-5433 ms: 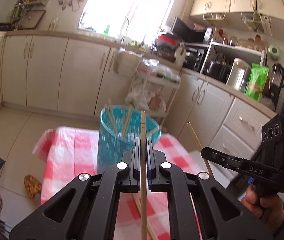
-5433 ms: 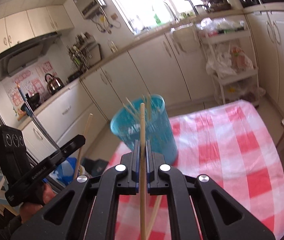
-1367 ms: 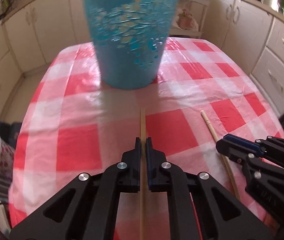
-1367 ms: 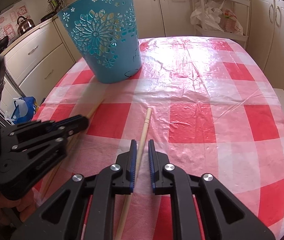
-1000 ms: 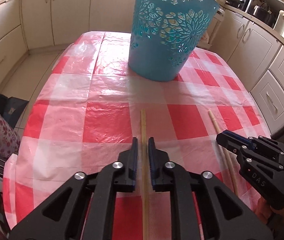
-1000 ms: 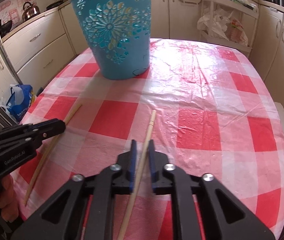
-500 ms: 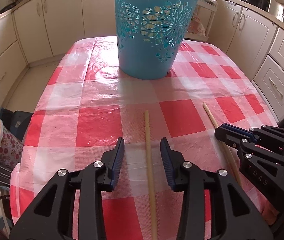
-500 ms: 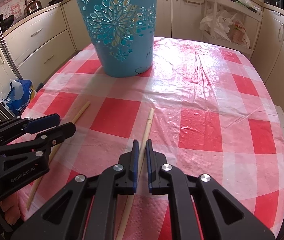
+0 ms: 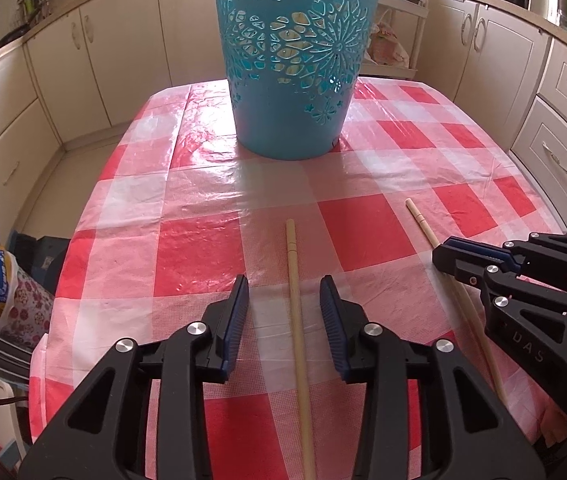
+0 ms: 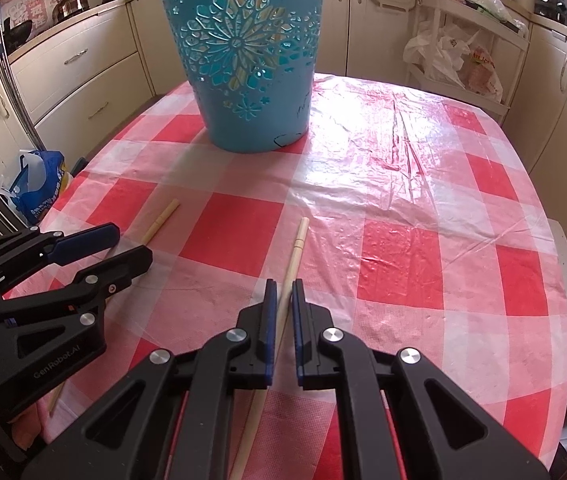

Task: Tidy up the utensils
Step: 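Close the left tool on a wooden stick while the right tool grasps another stick, then lift both held sticks up over the teal bin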

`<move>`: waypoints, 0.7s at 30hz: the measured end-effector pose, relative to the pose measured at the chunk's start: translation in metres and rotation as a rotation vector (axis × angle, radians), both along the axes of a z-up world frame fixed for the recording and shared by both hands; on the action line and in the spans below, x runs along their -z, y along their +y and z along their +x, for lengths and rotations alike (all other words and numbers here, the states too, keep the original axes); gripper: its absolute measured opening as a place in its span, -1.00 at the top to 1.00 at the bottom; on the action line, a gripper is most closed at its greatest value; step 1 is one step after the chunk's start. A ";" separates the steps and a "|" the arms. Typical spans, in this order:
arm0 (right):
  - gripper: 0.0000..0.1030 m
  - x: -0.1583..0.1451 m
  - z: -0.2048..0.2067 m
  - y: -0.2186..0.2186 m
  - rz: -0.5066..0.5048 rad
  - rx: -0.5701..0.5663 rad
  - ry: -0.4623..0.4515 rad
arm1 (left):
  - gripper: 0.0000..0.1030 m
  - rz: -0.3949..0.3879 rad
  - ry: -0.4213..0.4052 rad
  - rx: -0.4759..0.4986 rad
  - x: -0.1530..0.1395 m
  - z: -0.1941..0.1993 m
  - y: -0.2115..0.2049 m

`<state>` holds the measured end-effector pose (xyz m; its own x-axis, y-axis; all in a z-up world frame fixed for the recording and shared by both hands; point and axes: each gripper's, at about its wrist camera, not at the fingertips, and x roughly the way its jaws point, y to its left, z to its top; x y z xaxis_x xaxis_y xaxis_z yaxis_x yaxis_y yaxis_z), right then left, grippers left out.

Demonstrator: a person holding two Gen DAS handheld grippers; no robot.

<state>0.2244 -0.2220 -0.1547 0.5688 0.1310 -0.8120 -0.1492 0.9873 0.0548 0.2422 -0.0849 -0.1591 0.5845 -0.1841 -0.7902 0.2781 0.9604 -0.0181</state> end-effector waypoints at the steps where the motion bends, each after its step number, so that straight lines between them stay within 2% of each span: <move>1: 0.88 0.000 0.000 -0.001 0.010 0.003 0.003 | 0.78 -0.005 0.000 0.003 0.000 0.001 0.001; 2: 0.88 -0.001 0.000 -0.002 0.023 0.005 0.006 | 0.89 -0.011 0.002 0.005 0.000 0.001 0.002; 5: 0.88 -0.002 0.001 -0.001 0.044 0.000 0.016 | 0.90 -0.026 0.009 0.006 0.000 0.002 0.005; 7: 0.88 0.000 0.001 0.005 0.004 -0.019 0.019 | 0.90 -0.019 0.014 0.005 0.000 0.003 0.004; 9: 0.87 0.000 0.001 0.012 -0.050 -0.046 0.016 | 0.84 -0.001 0.024 0.011 0.000 0.004 0.001; 12: 0.88 0.000 0.001 0.013 -0.057 -0.054 0.017 | 0.75 0.022 0.036 0.041 -0.001 0.005 -0.005; 13: 0.88 0.000 0.002 0.010 -0.035 -0.046 0.021 | 0.77 0.014 0.040 0.045 -0.001 0.005 -0.004; 14: 0.88 0.000 0.002 0.006 -0.002 -0.030 0.031 | 0.91 -0.008 0.054 0.052 -0.002 0.006 -0.002; 16: 0.88 -0.004 0.000 -0.006 0.104 0.013 0.043 | 0.91 -0.084 0.058 0.052 -0.008 0.006 0.006; 18: 0.88 -0.011 -0.003 -0.018 0.219 0.045 0.038 | 0.91 -0.135 0.011 0.050 -0.021 0.002 0.014; 21: 0.88 -0.026 -0.006 -0.032 0.351 0.081 0.006 | 0.91 -0.251 -0.071 0.050 -0.044 -0.002 0.029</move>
<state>0.2183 -0.2545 -0.1282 0.5840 0.3575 -0.7288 -0.0702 0.9167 0.3934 0.2397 -0.0558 -0.1150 0.6224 -0.3990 -0.6733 0.3342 0.9134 -0.2324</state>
